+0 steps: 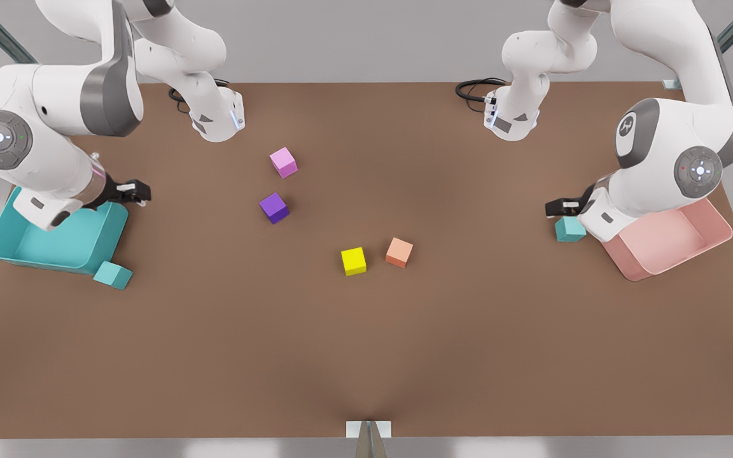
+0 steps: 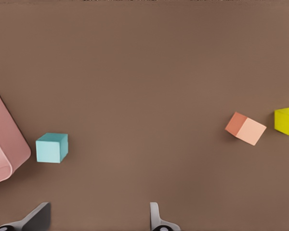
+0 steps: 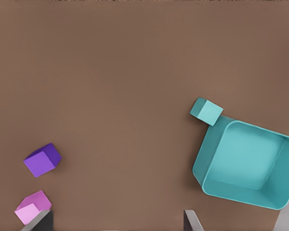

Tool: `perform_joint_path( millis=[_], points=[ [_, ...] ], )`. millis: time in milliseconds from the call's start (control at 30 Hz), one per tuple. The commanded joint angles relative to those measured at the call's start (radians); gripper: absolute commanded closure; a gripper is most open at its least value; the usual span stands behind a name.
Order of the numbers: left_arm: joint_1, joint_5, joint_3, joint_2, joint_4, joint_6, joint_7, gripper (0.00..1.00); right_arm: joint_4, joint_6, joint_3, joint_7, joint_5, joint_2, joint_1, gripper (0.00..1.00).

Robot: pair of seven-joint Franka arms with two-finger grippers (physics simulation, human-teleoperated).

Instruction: Stack the two blue cubes on top of each other

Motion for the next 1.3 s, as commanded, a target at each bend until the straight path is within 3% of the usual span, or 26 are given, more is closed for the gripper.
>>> perform_joint_path(
  millis=[0, 67, 133, 200, 367, 500, 733, 1267],
  points=[
    [0.003, -0.001, 0.000, -0.001, 0.000, 0.015, -0.093, 0.00, -0.002, 0.034, -0.001, -0.049, 0.000, 0.001, 0.000, 0.00],
    [0.003, -0.001, 0.000, -0.001, 0.000, 0.012, -0.093, 0.00, -0.043, 0.024, -0.001, -0.075, -0.028, 0.072, 0.023, 0.00],
    [0.003, 0.000, 0.000, -0.003, 0.000, -0.001, -0.091, 0.00, -0.294, 0.306, -0.010, -0.370, -0.026, 0.101, -0.080, 0.00],
    [0.003, 0.000, -0.001, -0.003, 0.000, -0.002, -0.093, 0.00, -0.430, 0.521, -0.011, -0.680, -0.025, 0.110, -0.148, 0.00],
    [-0.001, -0.001, -0.004, -0.001, 0.000, -0.024, -0.093, 0.00, -0.433, 0.776, -0.010, -1.333, 0.029, 0.191, -0.211, 0.00],
    [0.000, 0.000, -0.006, -0.009, 0.002, -0.031, -0.093, 0.00, -0.436, 0.863, -0.011, -1.711, 0.044, 0.225, -0.226, 0.00],
    [0.002, 0.000, -0.004, -0.007, 0.010, -0.056, -0.091, 0.00, -0.459, 0.917, -0.011, -1.747, 0.041, 0.288, -0.339, 0.00],
    [0.003, 0.002, -0.004, -0.006, 0.014, -0.057, -0.091, 0.00, -0.563, 1.002, -0.011, -1.744, 0.047, 0.314, -0.407, 0.00]
  ],
)
